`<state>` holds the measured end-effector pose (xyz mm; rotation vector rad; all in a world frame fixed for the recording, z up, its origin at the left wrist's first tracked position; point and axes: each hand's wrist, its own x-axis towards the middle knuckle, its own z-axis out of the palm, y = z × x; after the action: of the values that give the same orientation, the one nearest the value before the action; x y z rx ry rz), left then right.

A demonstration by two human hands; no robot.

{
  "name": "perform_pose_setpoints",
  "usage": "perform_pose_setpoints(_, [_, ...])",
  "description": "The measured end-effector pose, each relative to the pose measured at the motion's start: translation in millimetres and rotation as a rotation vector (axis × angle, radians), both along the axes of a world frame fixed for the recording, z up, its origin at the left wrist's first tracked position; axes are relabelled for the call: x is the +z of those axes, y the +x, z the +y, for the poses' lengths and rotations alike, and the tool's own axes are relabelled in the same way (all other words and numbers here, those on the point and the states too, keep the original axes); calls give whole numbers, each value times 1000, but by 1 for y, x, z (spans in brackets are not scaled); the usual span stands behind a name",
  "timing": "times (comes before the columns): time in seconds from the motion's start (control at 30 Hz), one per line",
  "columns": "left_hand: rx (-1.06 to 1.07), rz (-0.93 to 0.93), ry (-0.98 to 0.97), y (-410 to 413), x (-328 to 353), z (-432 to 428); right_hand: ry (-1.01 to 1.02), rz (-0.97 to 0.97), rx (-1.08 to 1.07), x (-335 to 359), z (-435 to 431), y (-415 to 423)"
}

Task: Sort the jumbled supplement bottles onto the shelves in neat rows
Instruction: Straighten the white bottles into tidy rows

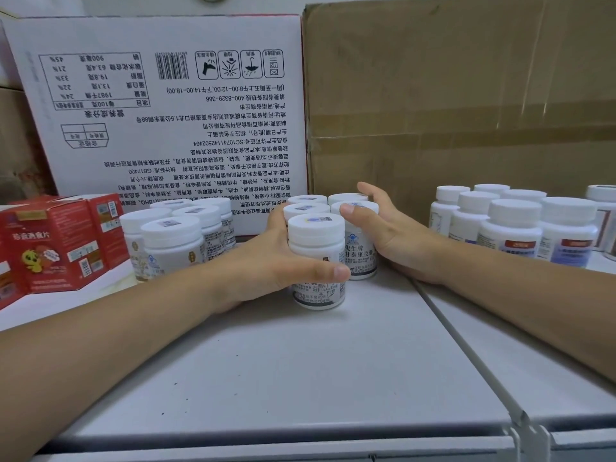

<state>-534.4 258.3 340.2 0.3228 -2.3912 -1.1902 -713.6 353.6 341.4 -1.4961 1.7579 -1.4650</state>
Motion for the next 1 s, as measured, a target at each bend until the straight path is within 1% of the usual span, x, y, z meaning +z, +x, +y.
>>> perform_pose_setpoints(0.13, [12, -12, 4, 0, 0, -2, -6, -10, 9, 0, 0, 0])
perform_pose_setpoints(0.47, [-33, -19, 22, 1, 1, -2, 6, -23, 15, -1, 1, 0])
perform_pose_setpoints(0.7, [-45, -37, 10, 1, 1, -1, 1, -95, 45, 1, 0, 0])
perform_pose_setpoints(1.0, [1, -61, 4, 4, 1, 1, -26, -174, 50, 2, 1, 1])
